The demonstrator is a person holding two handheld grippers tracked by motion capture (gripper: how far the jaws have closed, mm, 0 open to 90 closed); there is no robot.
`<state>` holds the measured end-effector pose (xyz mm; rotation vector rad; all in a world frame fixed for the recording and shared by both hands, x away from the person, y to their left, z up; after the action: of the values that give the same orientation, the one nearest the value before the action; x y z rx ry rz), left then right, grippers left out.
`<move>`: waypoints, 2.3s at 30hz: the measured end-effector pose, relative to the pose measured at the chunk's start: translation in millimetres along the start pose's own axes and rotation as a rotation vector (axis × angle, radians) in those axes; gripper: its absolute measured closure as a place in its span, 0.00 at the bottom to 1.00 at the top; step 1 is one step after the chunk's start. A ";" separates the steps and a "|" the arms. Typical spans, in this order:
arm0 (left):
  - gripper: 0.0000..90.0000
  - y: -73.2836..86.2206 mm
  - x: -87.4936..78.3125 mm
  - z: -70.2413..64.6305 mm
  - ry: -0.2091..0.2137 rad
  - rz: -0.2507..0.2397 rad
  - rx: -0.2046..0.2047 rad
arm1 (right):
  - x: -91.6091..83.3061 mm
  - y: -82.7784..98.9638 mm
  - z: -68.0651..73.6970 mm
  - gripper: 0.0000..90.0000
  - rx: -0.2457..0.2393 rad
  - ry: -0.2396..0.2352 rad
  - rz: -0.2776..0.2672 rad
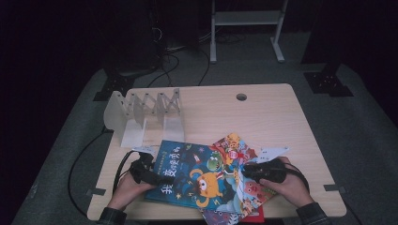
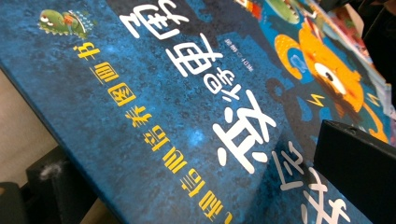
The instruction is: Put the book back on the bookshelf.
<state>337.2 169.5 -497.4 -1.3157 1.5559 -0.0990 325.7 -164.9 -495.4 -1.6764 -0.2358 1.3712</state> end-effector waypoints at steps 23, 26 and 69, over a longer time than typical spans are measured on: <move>0.00 -23.8 -20.5 -20.1 0.028 -0.100 0.039 | -1.5 0.8 7.7 0.99 0.016 -0.065 0.033; 0.00 -28.7 -22.6 -23.1 0.022 -0.106 0.046 | -1.8 1.1 8.6 0.99 0.016 -0.066 0.032; 0.20 -93.4 -60.4 -62.0 0.056 -0.077 0.141 | -1.2 0.7 21.0 0.99 -0.006 -0.079 0.035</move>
<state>345.7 146.2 -372.5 -1.2710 1.5166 -0.2913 307.1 -155.1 -494.1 -1.6396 -0.2569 1.4661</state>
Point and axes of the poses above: each handheld gripper's, and its own axes: x roughly forward along the jaws, y roughly out of its underside, z roughly to its left, the point moved 7 cm from there along x, roughly forward along the jaws, and after that the axes turned 1 degree about y, right-handed, at the moved point
